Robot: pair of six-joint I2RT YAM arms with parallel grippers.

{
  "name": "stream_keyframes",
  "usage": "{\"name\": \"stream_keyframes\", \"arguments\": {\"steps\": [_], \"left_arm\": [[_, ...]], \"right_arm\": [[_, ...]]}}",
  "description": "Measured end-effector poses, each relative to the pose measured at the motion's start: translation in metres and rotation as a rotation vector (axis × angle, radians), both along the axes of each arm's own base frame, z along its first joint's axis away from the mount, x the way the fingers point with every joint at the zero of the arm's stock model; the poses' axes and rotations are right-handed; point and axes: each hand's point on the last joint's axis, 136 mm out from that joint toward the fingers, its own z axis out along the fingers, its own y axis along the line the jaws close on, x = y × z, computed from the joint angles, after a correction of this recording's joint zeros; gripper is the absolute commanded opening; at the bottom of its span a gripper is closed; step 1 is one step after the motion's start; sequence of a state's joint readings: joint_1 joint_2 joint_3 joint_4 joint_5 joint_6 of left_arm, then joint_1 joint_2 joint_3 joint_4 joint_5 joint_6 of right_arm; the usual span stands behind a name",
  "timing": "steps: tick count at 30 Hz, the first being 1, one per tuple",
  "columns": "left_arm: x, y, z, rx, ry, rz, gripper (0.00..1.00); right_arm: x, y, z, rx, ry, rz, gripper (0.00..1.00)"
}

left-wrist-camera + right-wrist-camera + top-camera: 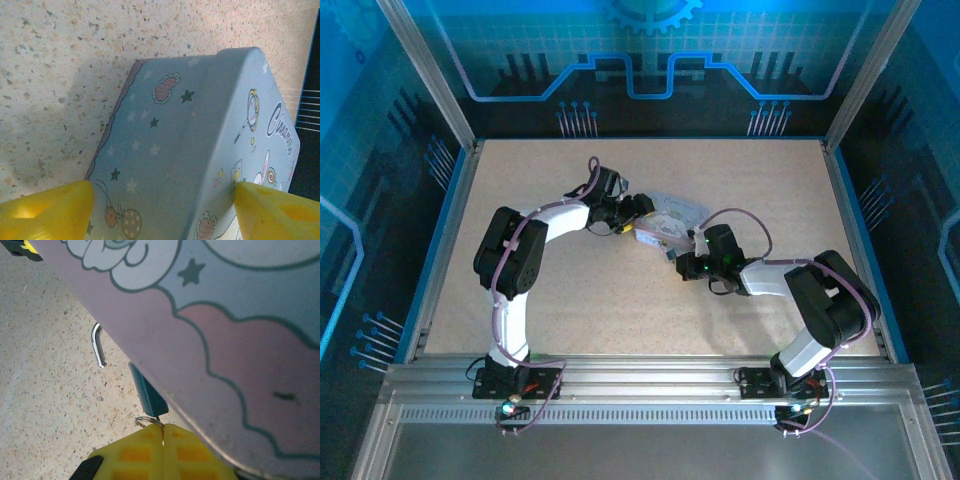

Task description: Unlock a padlock with a key

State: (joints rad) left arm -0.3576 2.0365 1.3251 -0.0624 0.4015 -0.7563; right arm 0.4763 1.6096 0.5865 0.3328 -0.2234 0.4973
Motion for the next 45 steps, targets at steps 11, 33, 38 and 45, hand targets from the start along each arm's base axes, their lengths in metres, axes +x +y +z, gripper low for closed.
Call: {"name": "stream_keyframes", "arguments": {"steps": [11, 33, 38, 45], "left_arm": [[-0.001, 0.000, 0.000, -0.008, -0.020, 0.000, 0.71], [-0.016, 0.008, -0.001, -0.004, -0.033, 0.009, 0.70], [-0.021, 0.010, 0.000, -0.002, -0.031, 0.012, 0.70], [-0.032, 0.014, 0.000, 0.005, -0.026, 0.015, 0.70]], "right_arm": [[0.002, -0.007, 0.001, 0.012, 0.012, -0.007, 0.23], [0.018, -0.069, 0.065, 0.082, -0.085, -0.080, 0.85], [0.029, -0.066, 0.060, 0.096, -0.045, -0.064, 0.93], [0.051, -0.054, 0.060, 0.126, -0.026, -0.027, 0.94]]}}
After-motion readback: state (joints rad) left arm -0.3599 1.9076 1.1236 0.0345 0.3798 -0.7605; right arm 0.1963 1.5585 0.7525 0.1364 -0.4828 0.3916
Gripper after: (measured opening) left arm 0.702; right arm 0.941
